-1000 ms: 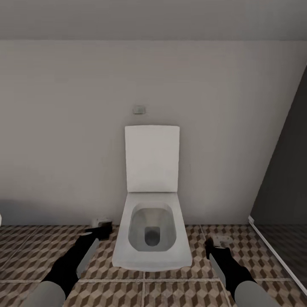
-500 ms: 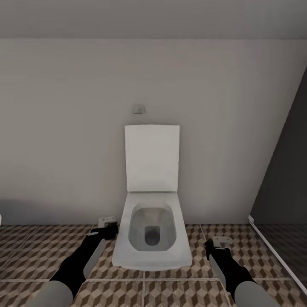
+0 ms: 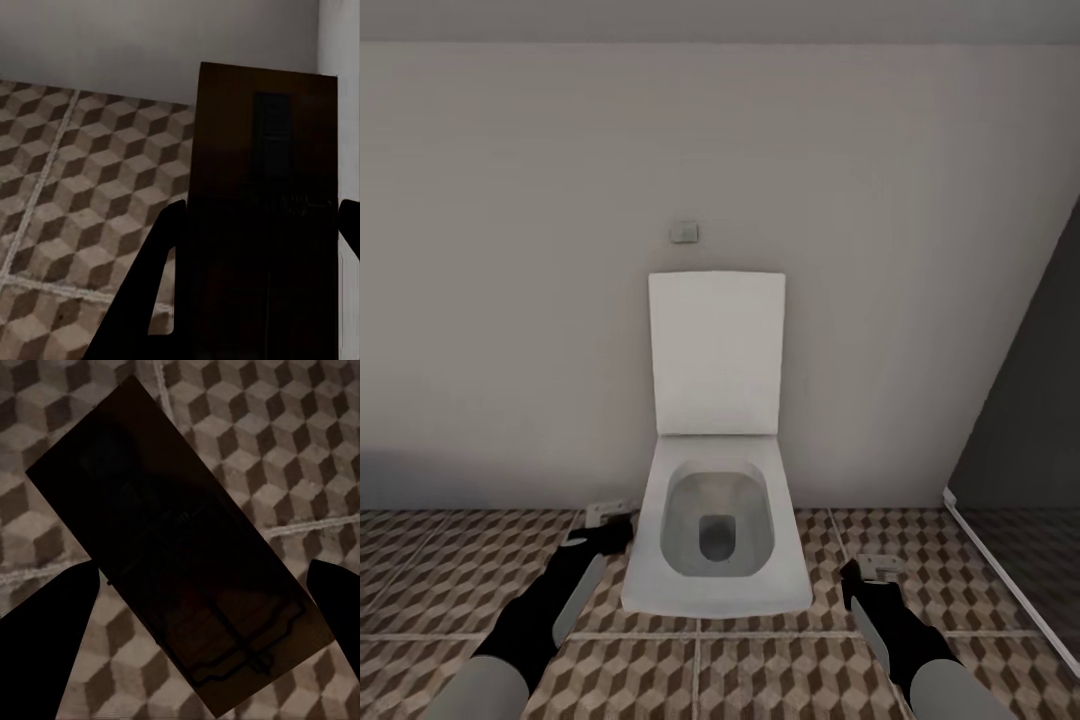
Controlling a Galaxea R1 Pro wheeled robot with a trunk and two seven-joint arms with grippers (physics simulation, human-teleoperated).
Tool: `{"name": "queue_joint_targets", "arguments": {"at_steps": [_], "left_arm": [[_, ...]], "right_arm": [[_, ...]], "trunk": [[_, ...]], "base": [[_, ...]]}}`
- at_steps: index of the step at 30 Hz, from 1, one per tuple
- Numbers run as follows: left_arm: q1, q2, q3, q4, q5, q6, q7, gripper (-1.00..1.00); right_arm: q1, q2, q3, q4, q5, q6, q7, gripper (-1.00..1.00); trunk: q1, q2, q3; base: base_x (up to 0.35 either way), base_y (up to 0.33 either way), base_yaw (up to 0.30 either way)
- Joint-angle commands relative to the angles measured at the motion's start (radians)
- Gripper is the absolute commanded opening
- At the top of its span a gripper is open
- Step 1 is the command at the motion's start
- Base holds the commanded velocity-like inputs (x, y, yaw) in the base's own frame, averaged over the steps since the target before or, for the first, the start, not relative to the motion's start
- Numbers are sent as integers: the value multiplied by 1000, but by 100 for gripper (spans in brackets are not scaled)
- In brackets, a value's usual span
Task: Take the four mousetraps from the cabinet in the bathroom and place them on the bathroom floor. Make sure all four end up on the same floor surface, and ensure that at least two of them are either under or directly next to the same bathroom sink.
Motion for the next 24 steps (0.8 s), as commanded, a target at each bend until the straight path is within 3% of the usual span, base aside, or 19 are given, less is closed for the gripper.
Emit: {"name": "queue_joint_targets", "arguments": {"at_steps": [1,13,24], "left_arm": [[0,1,-31,21,31,-3,1,-100],[0,19,-31,99,32,-15,1,-100],[0,22,-29,112,34,-16,1,-100]], "right_arm": [[0,0,0,-2,-1,6,-3,-100],[0,-1,0,-11,2,5,-5,-100],[0,0,0,-14,3,5,-7,-100]], "trunk": [[0,0,-5],[6,-3,-52],[11,-6,-94]], "base": [[0,0,0],[0,0,0],[0,0,0]]}}
